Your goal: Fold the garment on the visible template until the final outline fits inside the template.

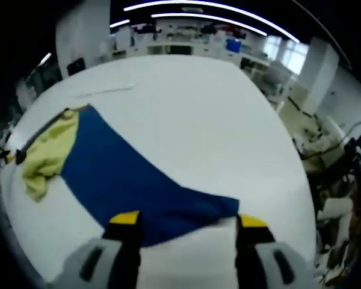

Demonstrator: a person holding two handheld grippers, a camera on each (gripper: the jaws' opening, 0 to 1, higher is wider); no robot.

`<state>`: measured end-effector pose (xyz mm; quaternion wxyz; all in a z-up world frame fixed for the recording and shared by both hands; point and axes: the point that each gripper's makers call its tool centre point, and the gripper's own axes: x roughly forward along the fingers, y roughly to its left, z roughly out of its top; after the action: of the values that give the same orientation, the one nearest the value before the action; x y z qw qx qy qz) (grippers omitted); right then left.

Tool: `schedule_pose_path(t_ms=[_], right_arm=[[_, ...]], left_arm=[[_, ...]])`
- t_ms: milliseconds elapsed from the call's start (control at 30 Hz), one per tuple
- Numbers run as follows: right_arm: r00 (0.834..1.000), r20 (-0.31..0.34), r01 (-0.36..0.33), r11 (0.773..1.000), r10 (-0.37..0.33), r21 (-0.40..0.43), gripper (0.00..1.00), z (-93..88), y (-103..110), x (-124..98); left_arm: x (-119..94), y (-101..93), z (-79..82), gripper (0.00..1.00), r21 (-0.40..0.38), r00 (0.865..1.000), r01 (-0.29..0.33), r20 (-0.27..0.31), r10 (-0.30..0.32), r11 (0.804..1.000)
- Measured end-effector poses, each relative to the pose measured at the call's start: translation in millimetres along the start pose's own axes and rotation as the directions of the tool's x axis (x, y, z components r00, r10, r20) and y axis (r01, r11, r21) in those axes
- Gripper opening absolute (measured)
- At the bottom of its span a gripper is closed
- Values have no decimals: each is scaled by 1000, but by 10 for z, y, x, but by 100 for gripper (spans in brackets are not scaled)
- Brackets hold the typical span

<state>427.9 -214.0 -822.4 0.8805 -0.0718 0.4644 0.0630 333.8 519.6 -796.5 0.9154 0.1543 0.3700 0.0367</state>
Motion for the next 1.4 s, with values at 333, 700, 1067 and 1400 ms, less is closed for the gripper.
schedule_pose_path(t_ms=[333, 700, 1067, 1400], right_arm=[[989, 66, -126, 991, 129, -42, 77, 57, 346, -222], [943, 80, -307, 937, 323, -166, 86, 13, 1147, -371], [876, 85, -445, 864, 475, -236, 85, 19, 1807, -452], [821, 79, -529, 805, 566, -269, 79, -50, 2280, -444]], left_arm=[[-289, -469, 199, 53, 13, 984, 139, 112, -140, 990], [-593, -1017, 434, 63, 60, 921, 298, 242, -304, 953], [-732, -1634, 548, 60, 104, 876, 391, 263, -404, 915], [-751, -2050, 562, 55, 95, 836, 466, 277, -473, 880]])
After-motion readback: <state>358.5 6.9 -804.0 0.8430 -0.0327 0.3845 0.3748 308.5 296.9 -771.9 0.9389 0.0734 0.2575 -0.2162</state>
